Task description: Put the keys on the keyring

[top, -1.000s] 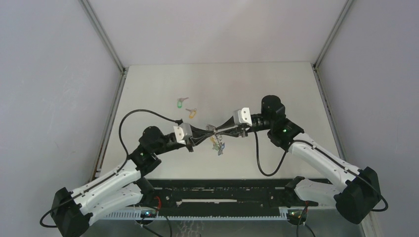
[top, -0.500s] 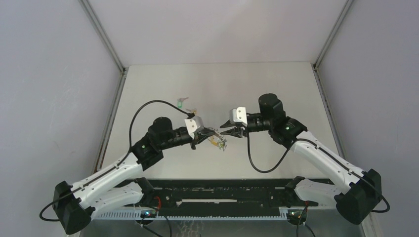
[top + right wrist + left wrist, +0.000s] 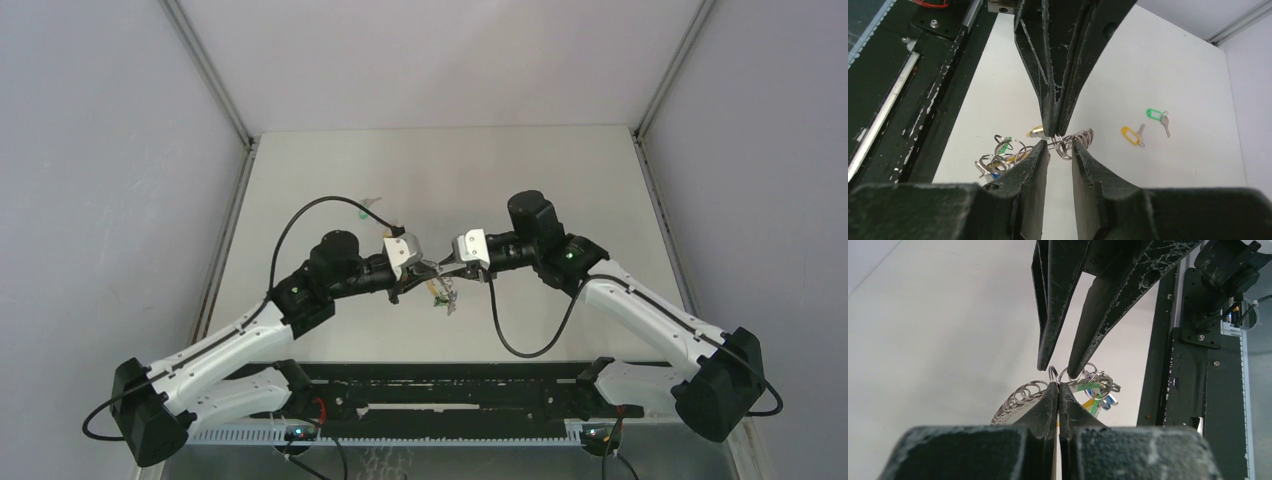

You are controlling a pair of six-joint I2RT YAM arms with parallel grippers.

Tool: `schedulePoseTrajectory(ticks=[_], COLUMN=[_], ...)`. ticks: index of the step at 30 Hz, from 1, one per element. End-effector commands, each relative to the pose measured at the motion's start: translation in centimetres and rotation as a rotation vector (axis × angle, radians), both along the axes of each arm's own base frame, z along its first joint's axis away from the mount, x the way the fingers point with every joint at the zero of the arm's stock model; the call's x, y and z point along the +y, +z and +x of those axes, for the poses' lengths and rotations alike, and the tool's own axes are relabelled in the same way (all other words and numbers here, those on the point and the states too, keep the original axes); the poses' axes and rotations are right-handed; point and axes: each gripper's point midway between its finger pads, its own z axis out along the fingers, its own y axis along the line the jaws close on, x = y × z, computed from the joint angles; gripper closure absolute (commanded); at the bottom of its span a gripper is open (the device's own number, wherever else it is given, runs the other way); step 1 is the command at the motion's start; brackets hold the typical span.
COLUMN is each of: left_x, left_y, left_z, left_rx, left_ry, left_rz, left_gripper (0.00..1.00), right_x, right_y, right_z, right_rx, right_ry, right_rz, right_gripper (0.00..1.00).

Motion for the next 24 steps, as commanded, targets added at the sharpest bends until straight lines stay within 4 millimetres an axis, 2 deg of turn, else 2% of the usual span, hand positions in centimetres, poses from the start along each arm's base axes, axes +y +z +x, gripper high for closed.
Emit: schedulePoseTrajectory(ticks=[1,18,24], left_x=[-0.9,-1.1,-1.2], left_y=[4.2,4.5,4.6], left_z=[0.0,-0.2,-0.4], left_rx=[-0.088,-0.082,-0.079], left_ry=[-0.037,-0.053,-0.063], left_rz=[-0.069,-0.072,-0.078], left_gripper=[1.00,1.00,1.00], right_x=[0.5,0.9,1.2], right_y=[1.9,-0.1,-0.4], right_z=[0.1,0.3,0.5], right_rx=[-0.106,-0.152,-0.181], right_ry=[0.039,0.040,0.028], right_rz=[0.013,-0.113,-0.134], right_gripper=[0.76,0.83,0.89])
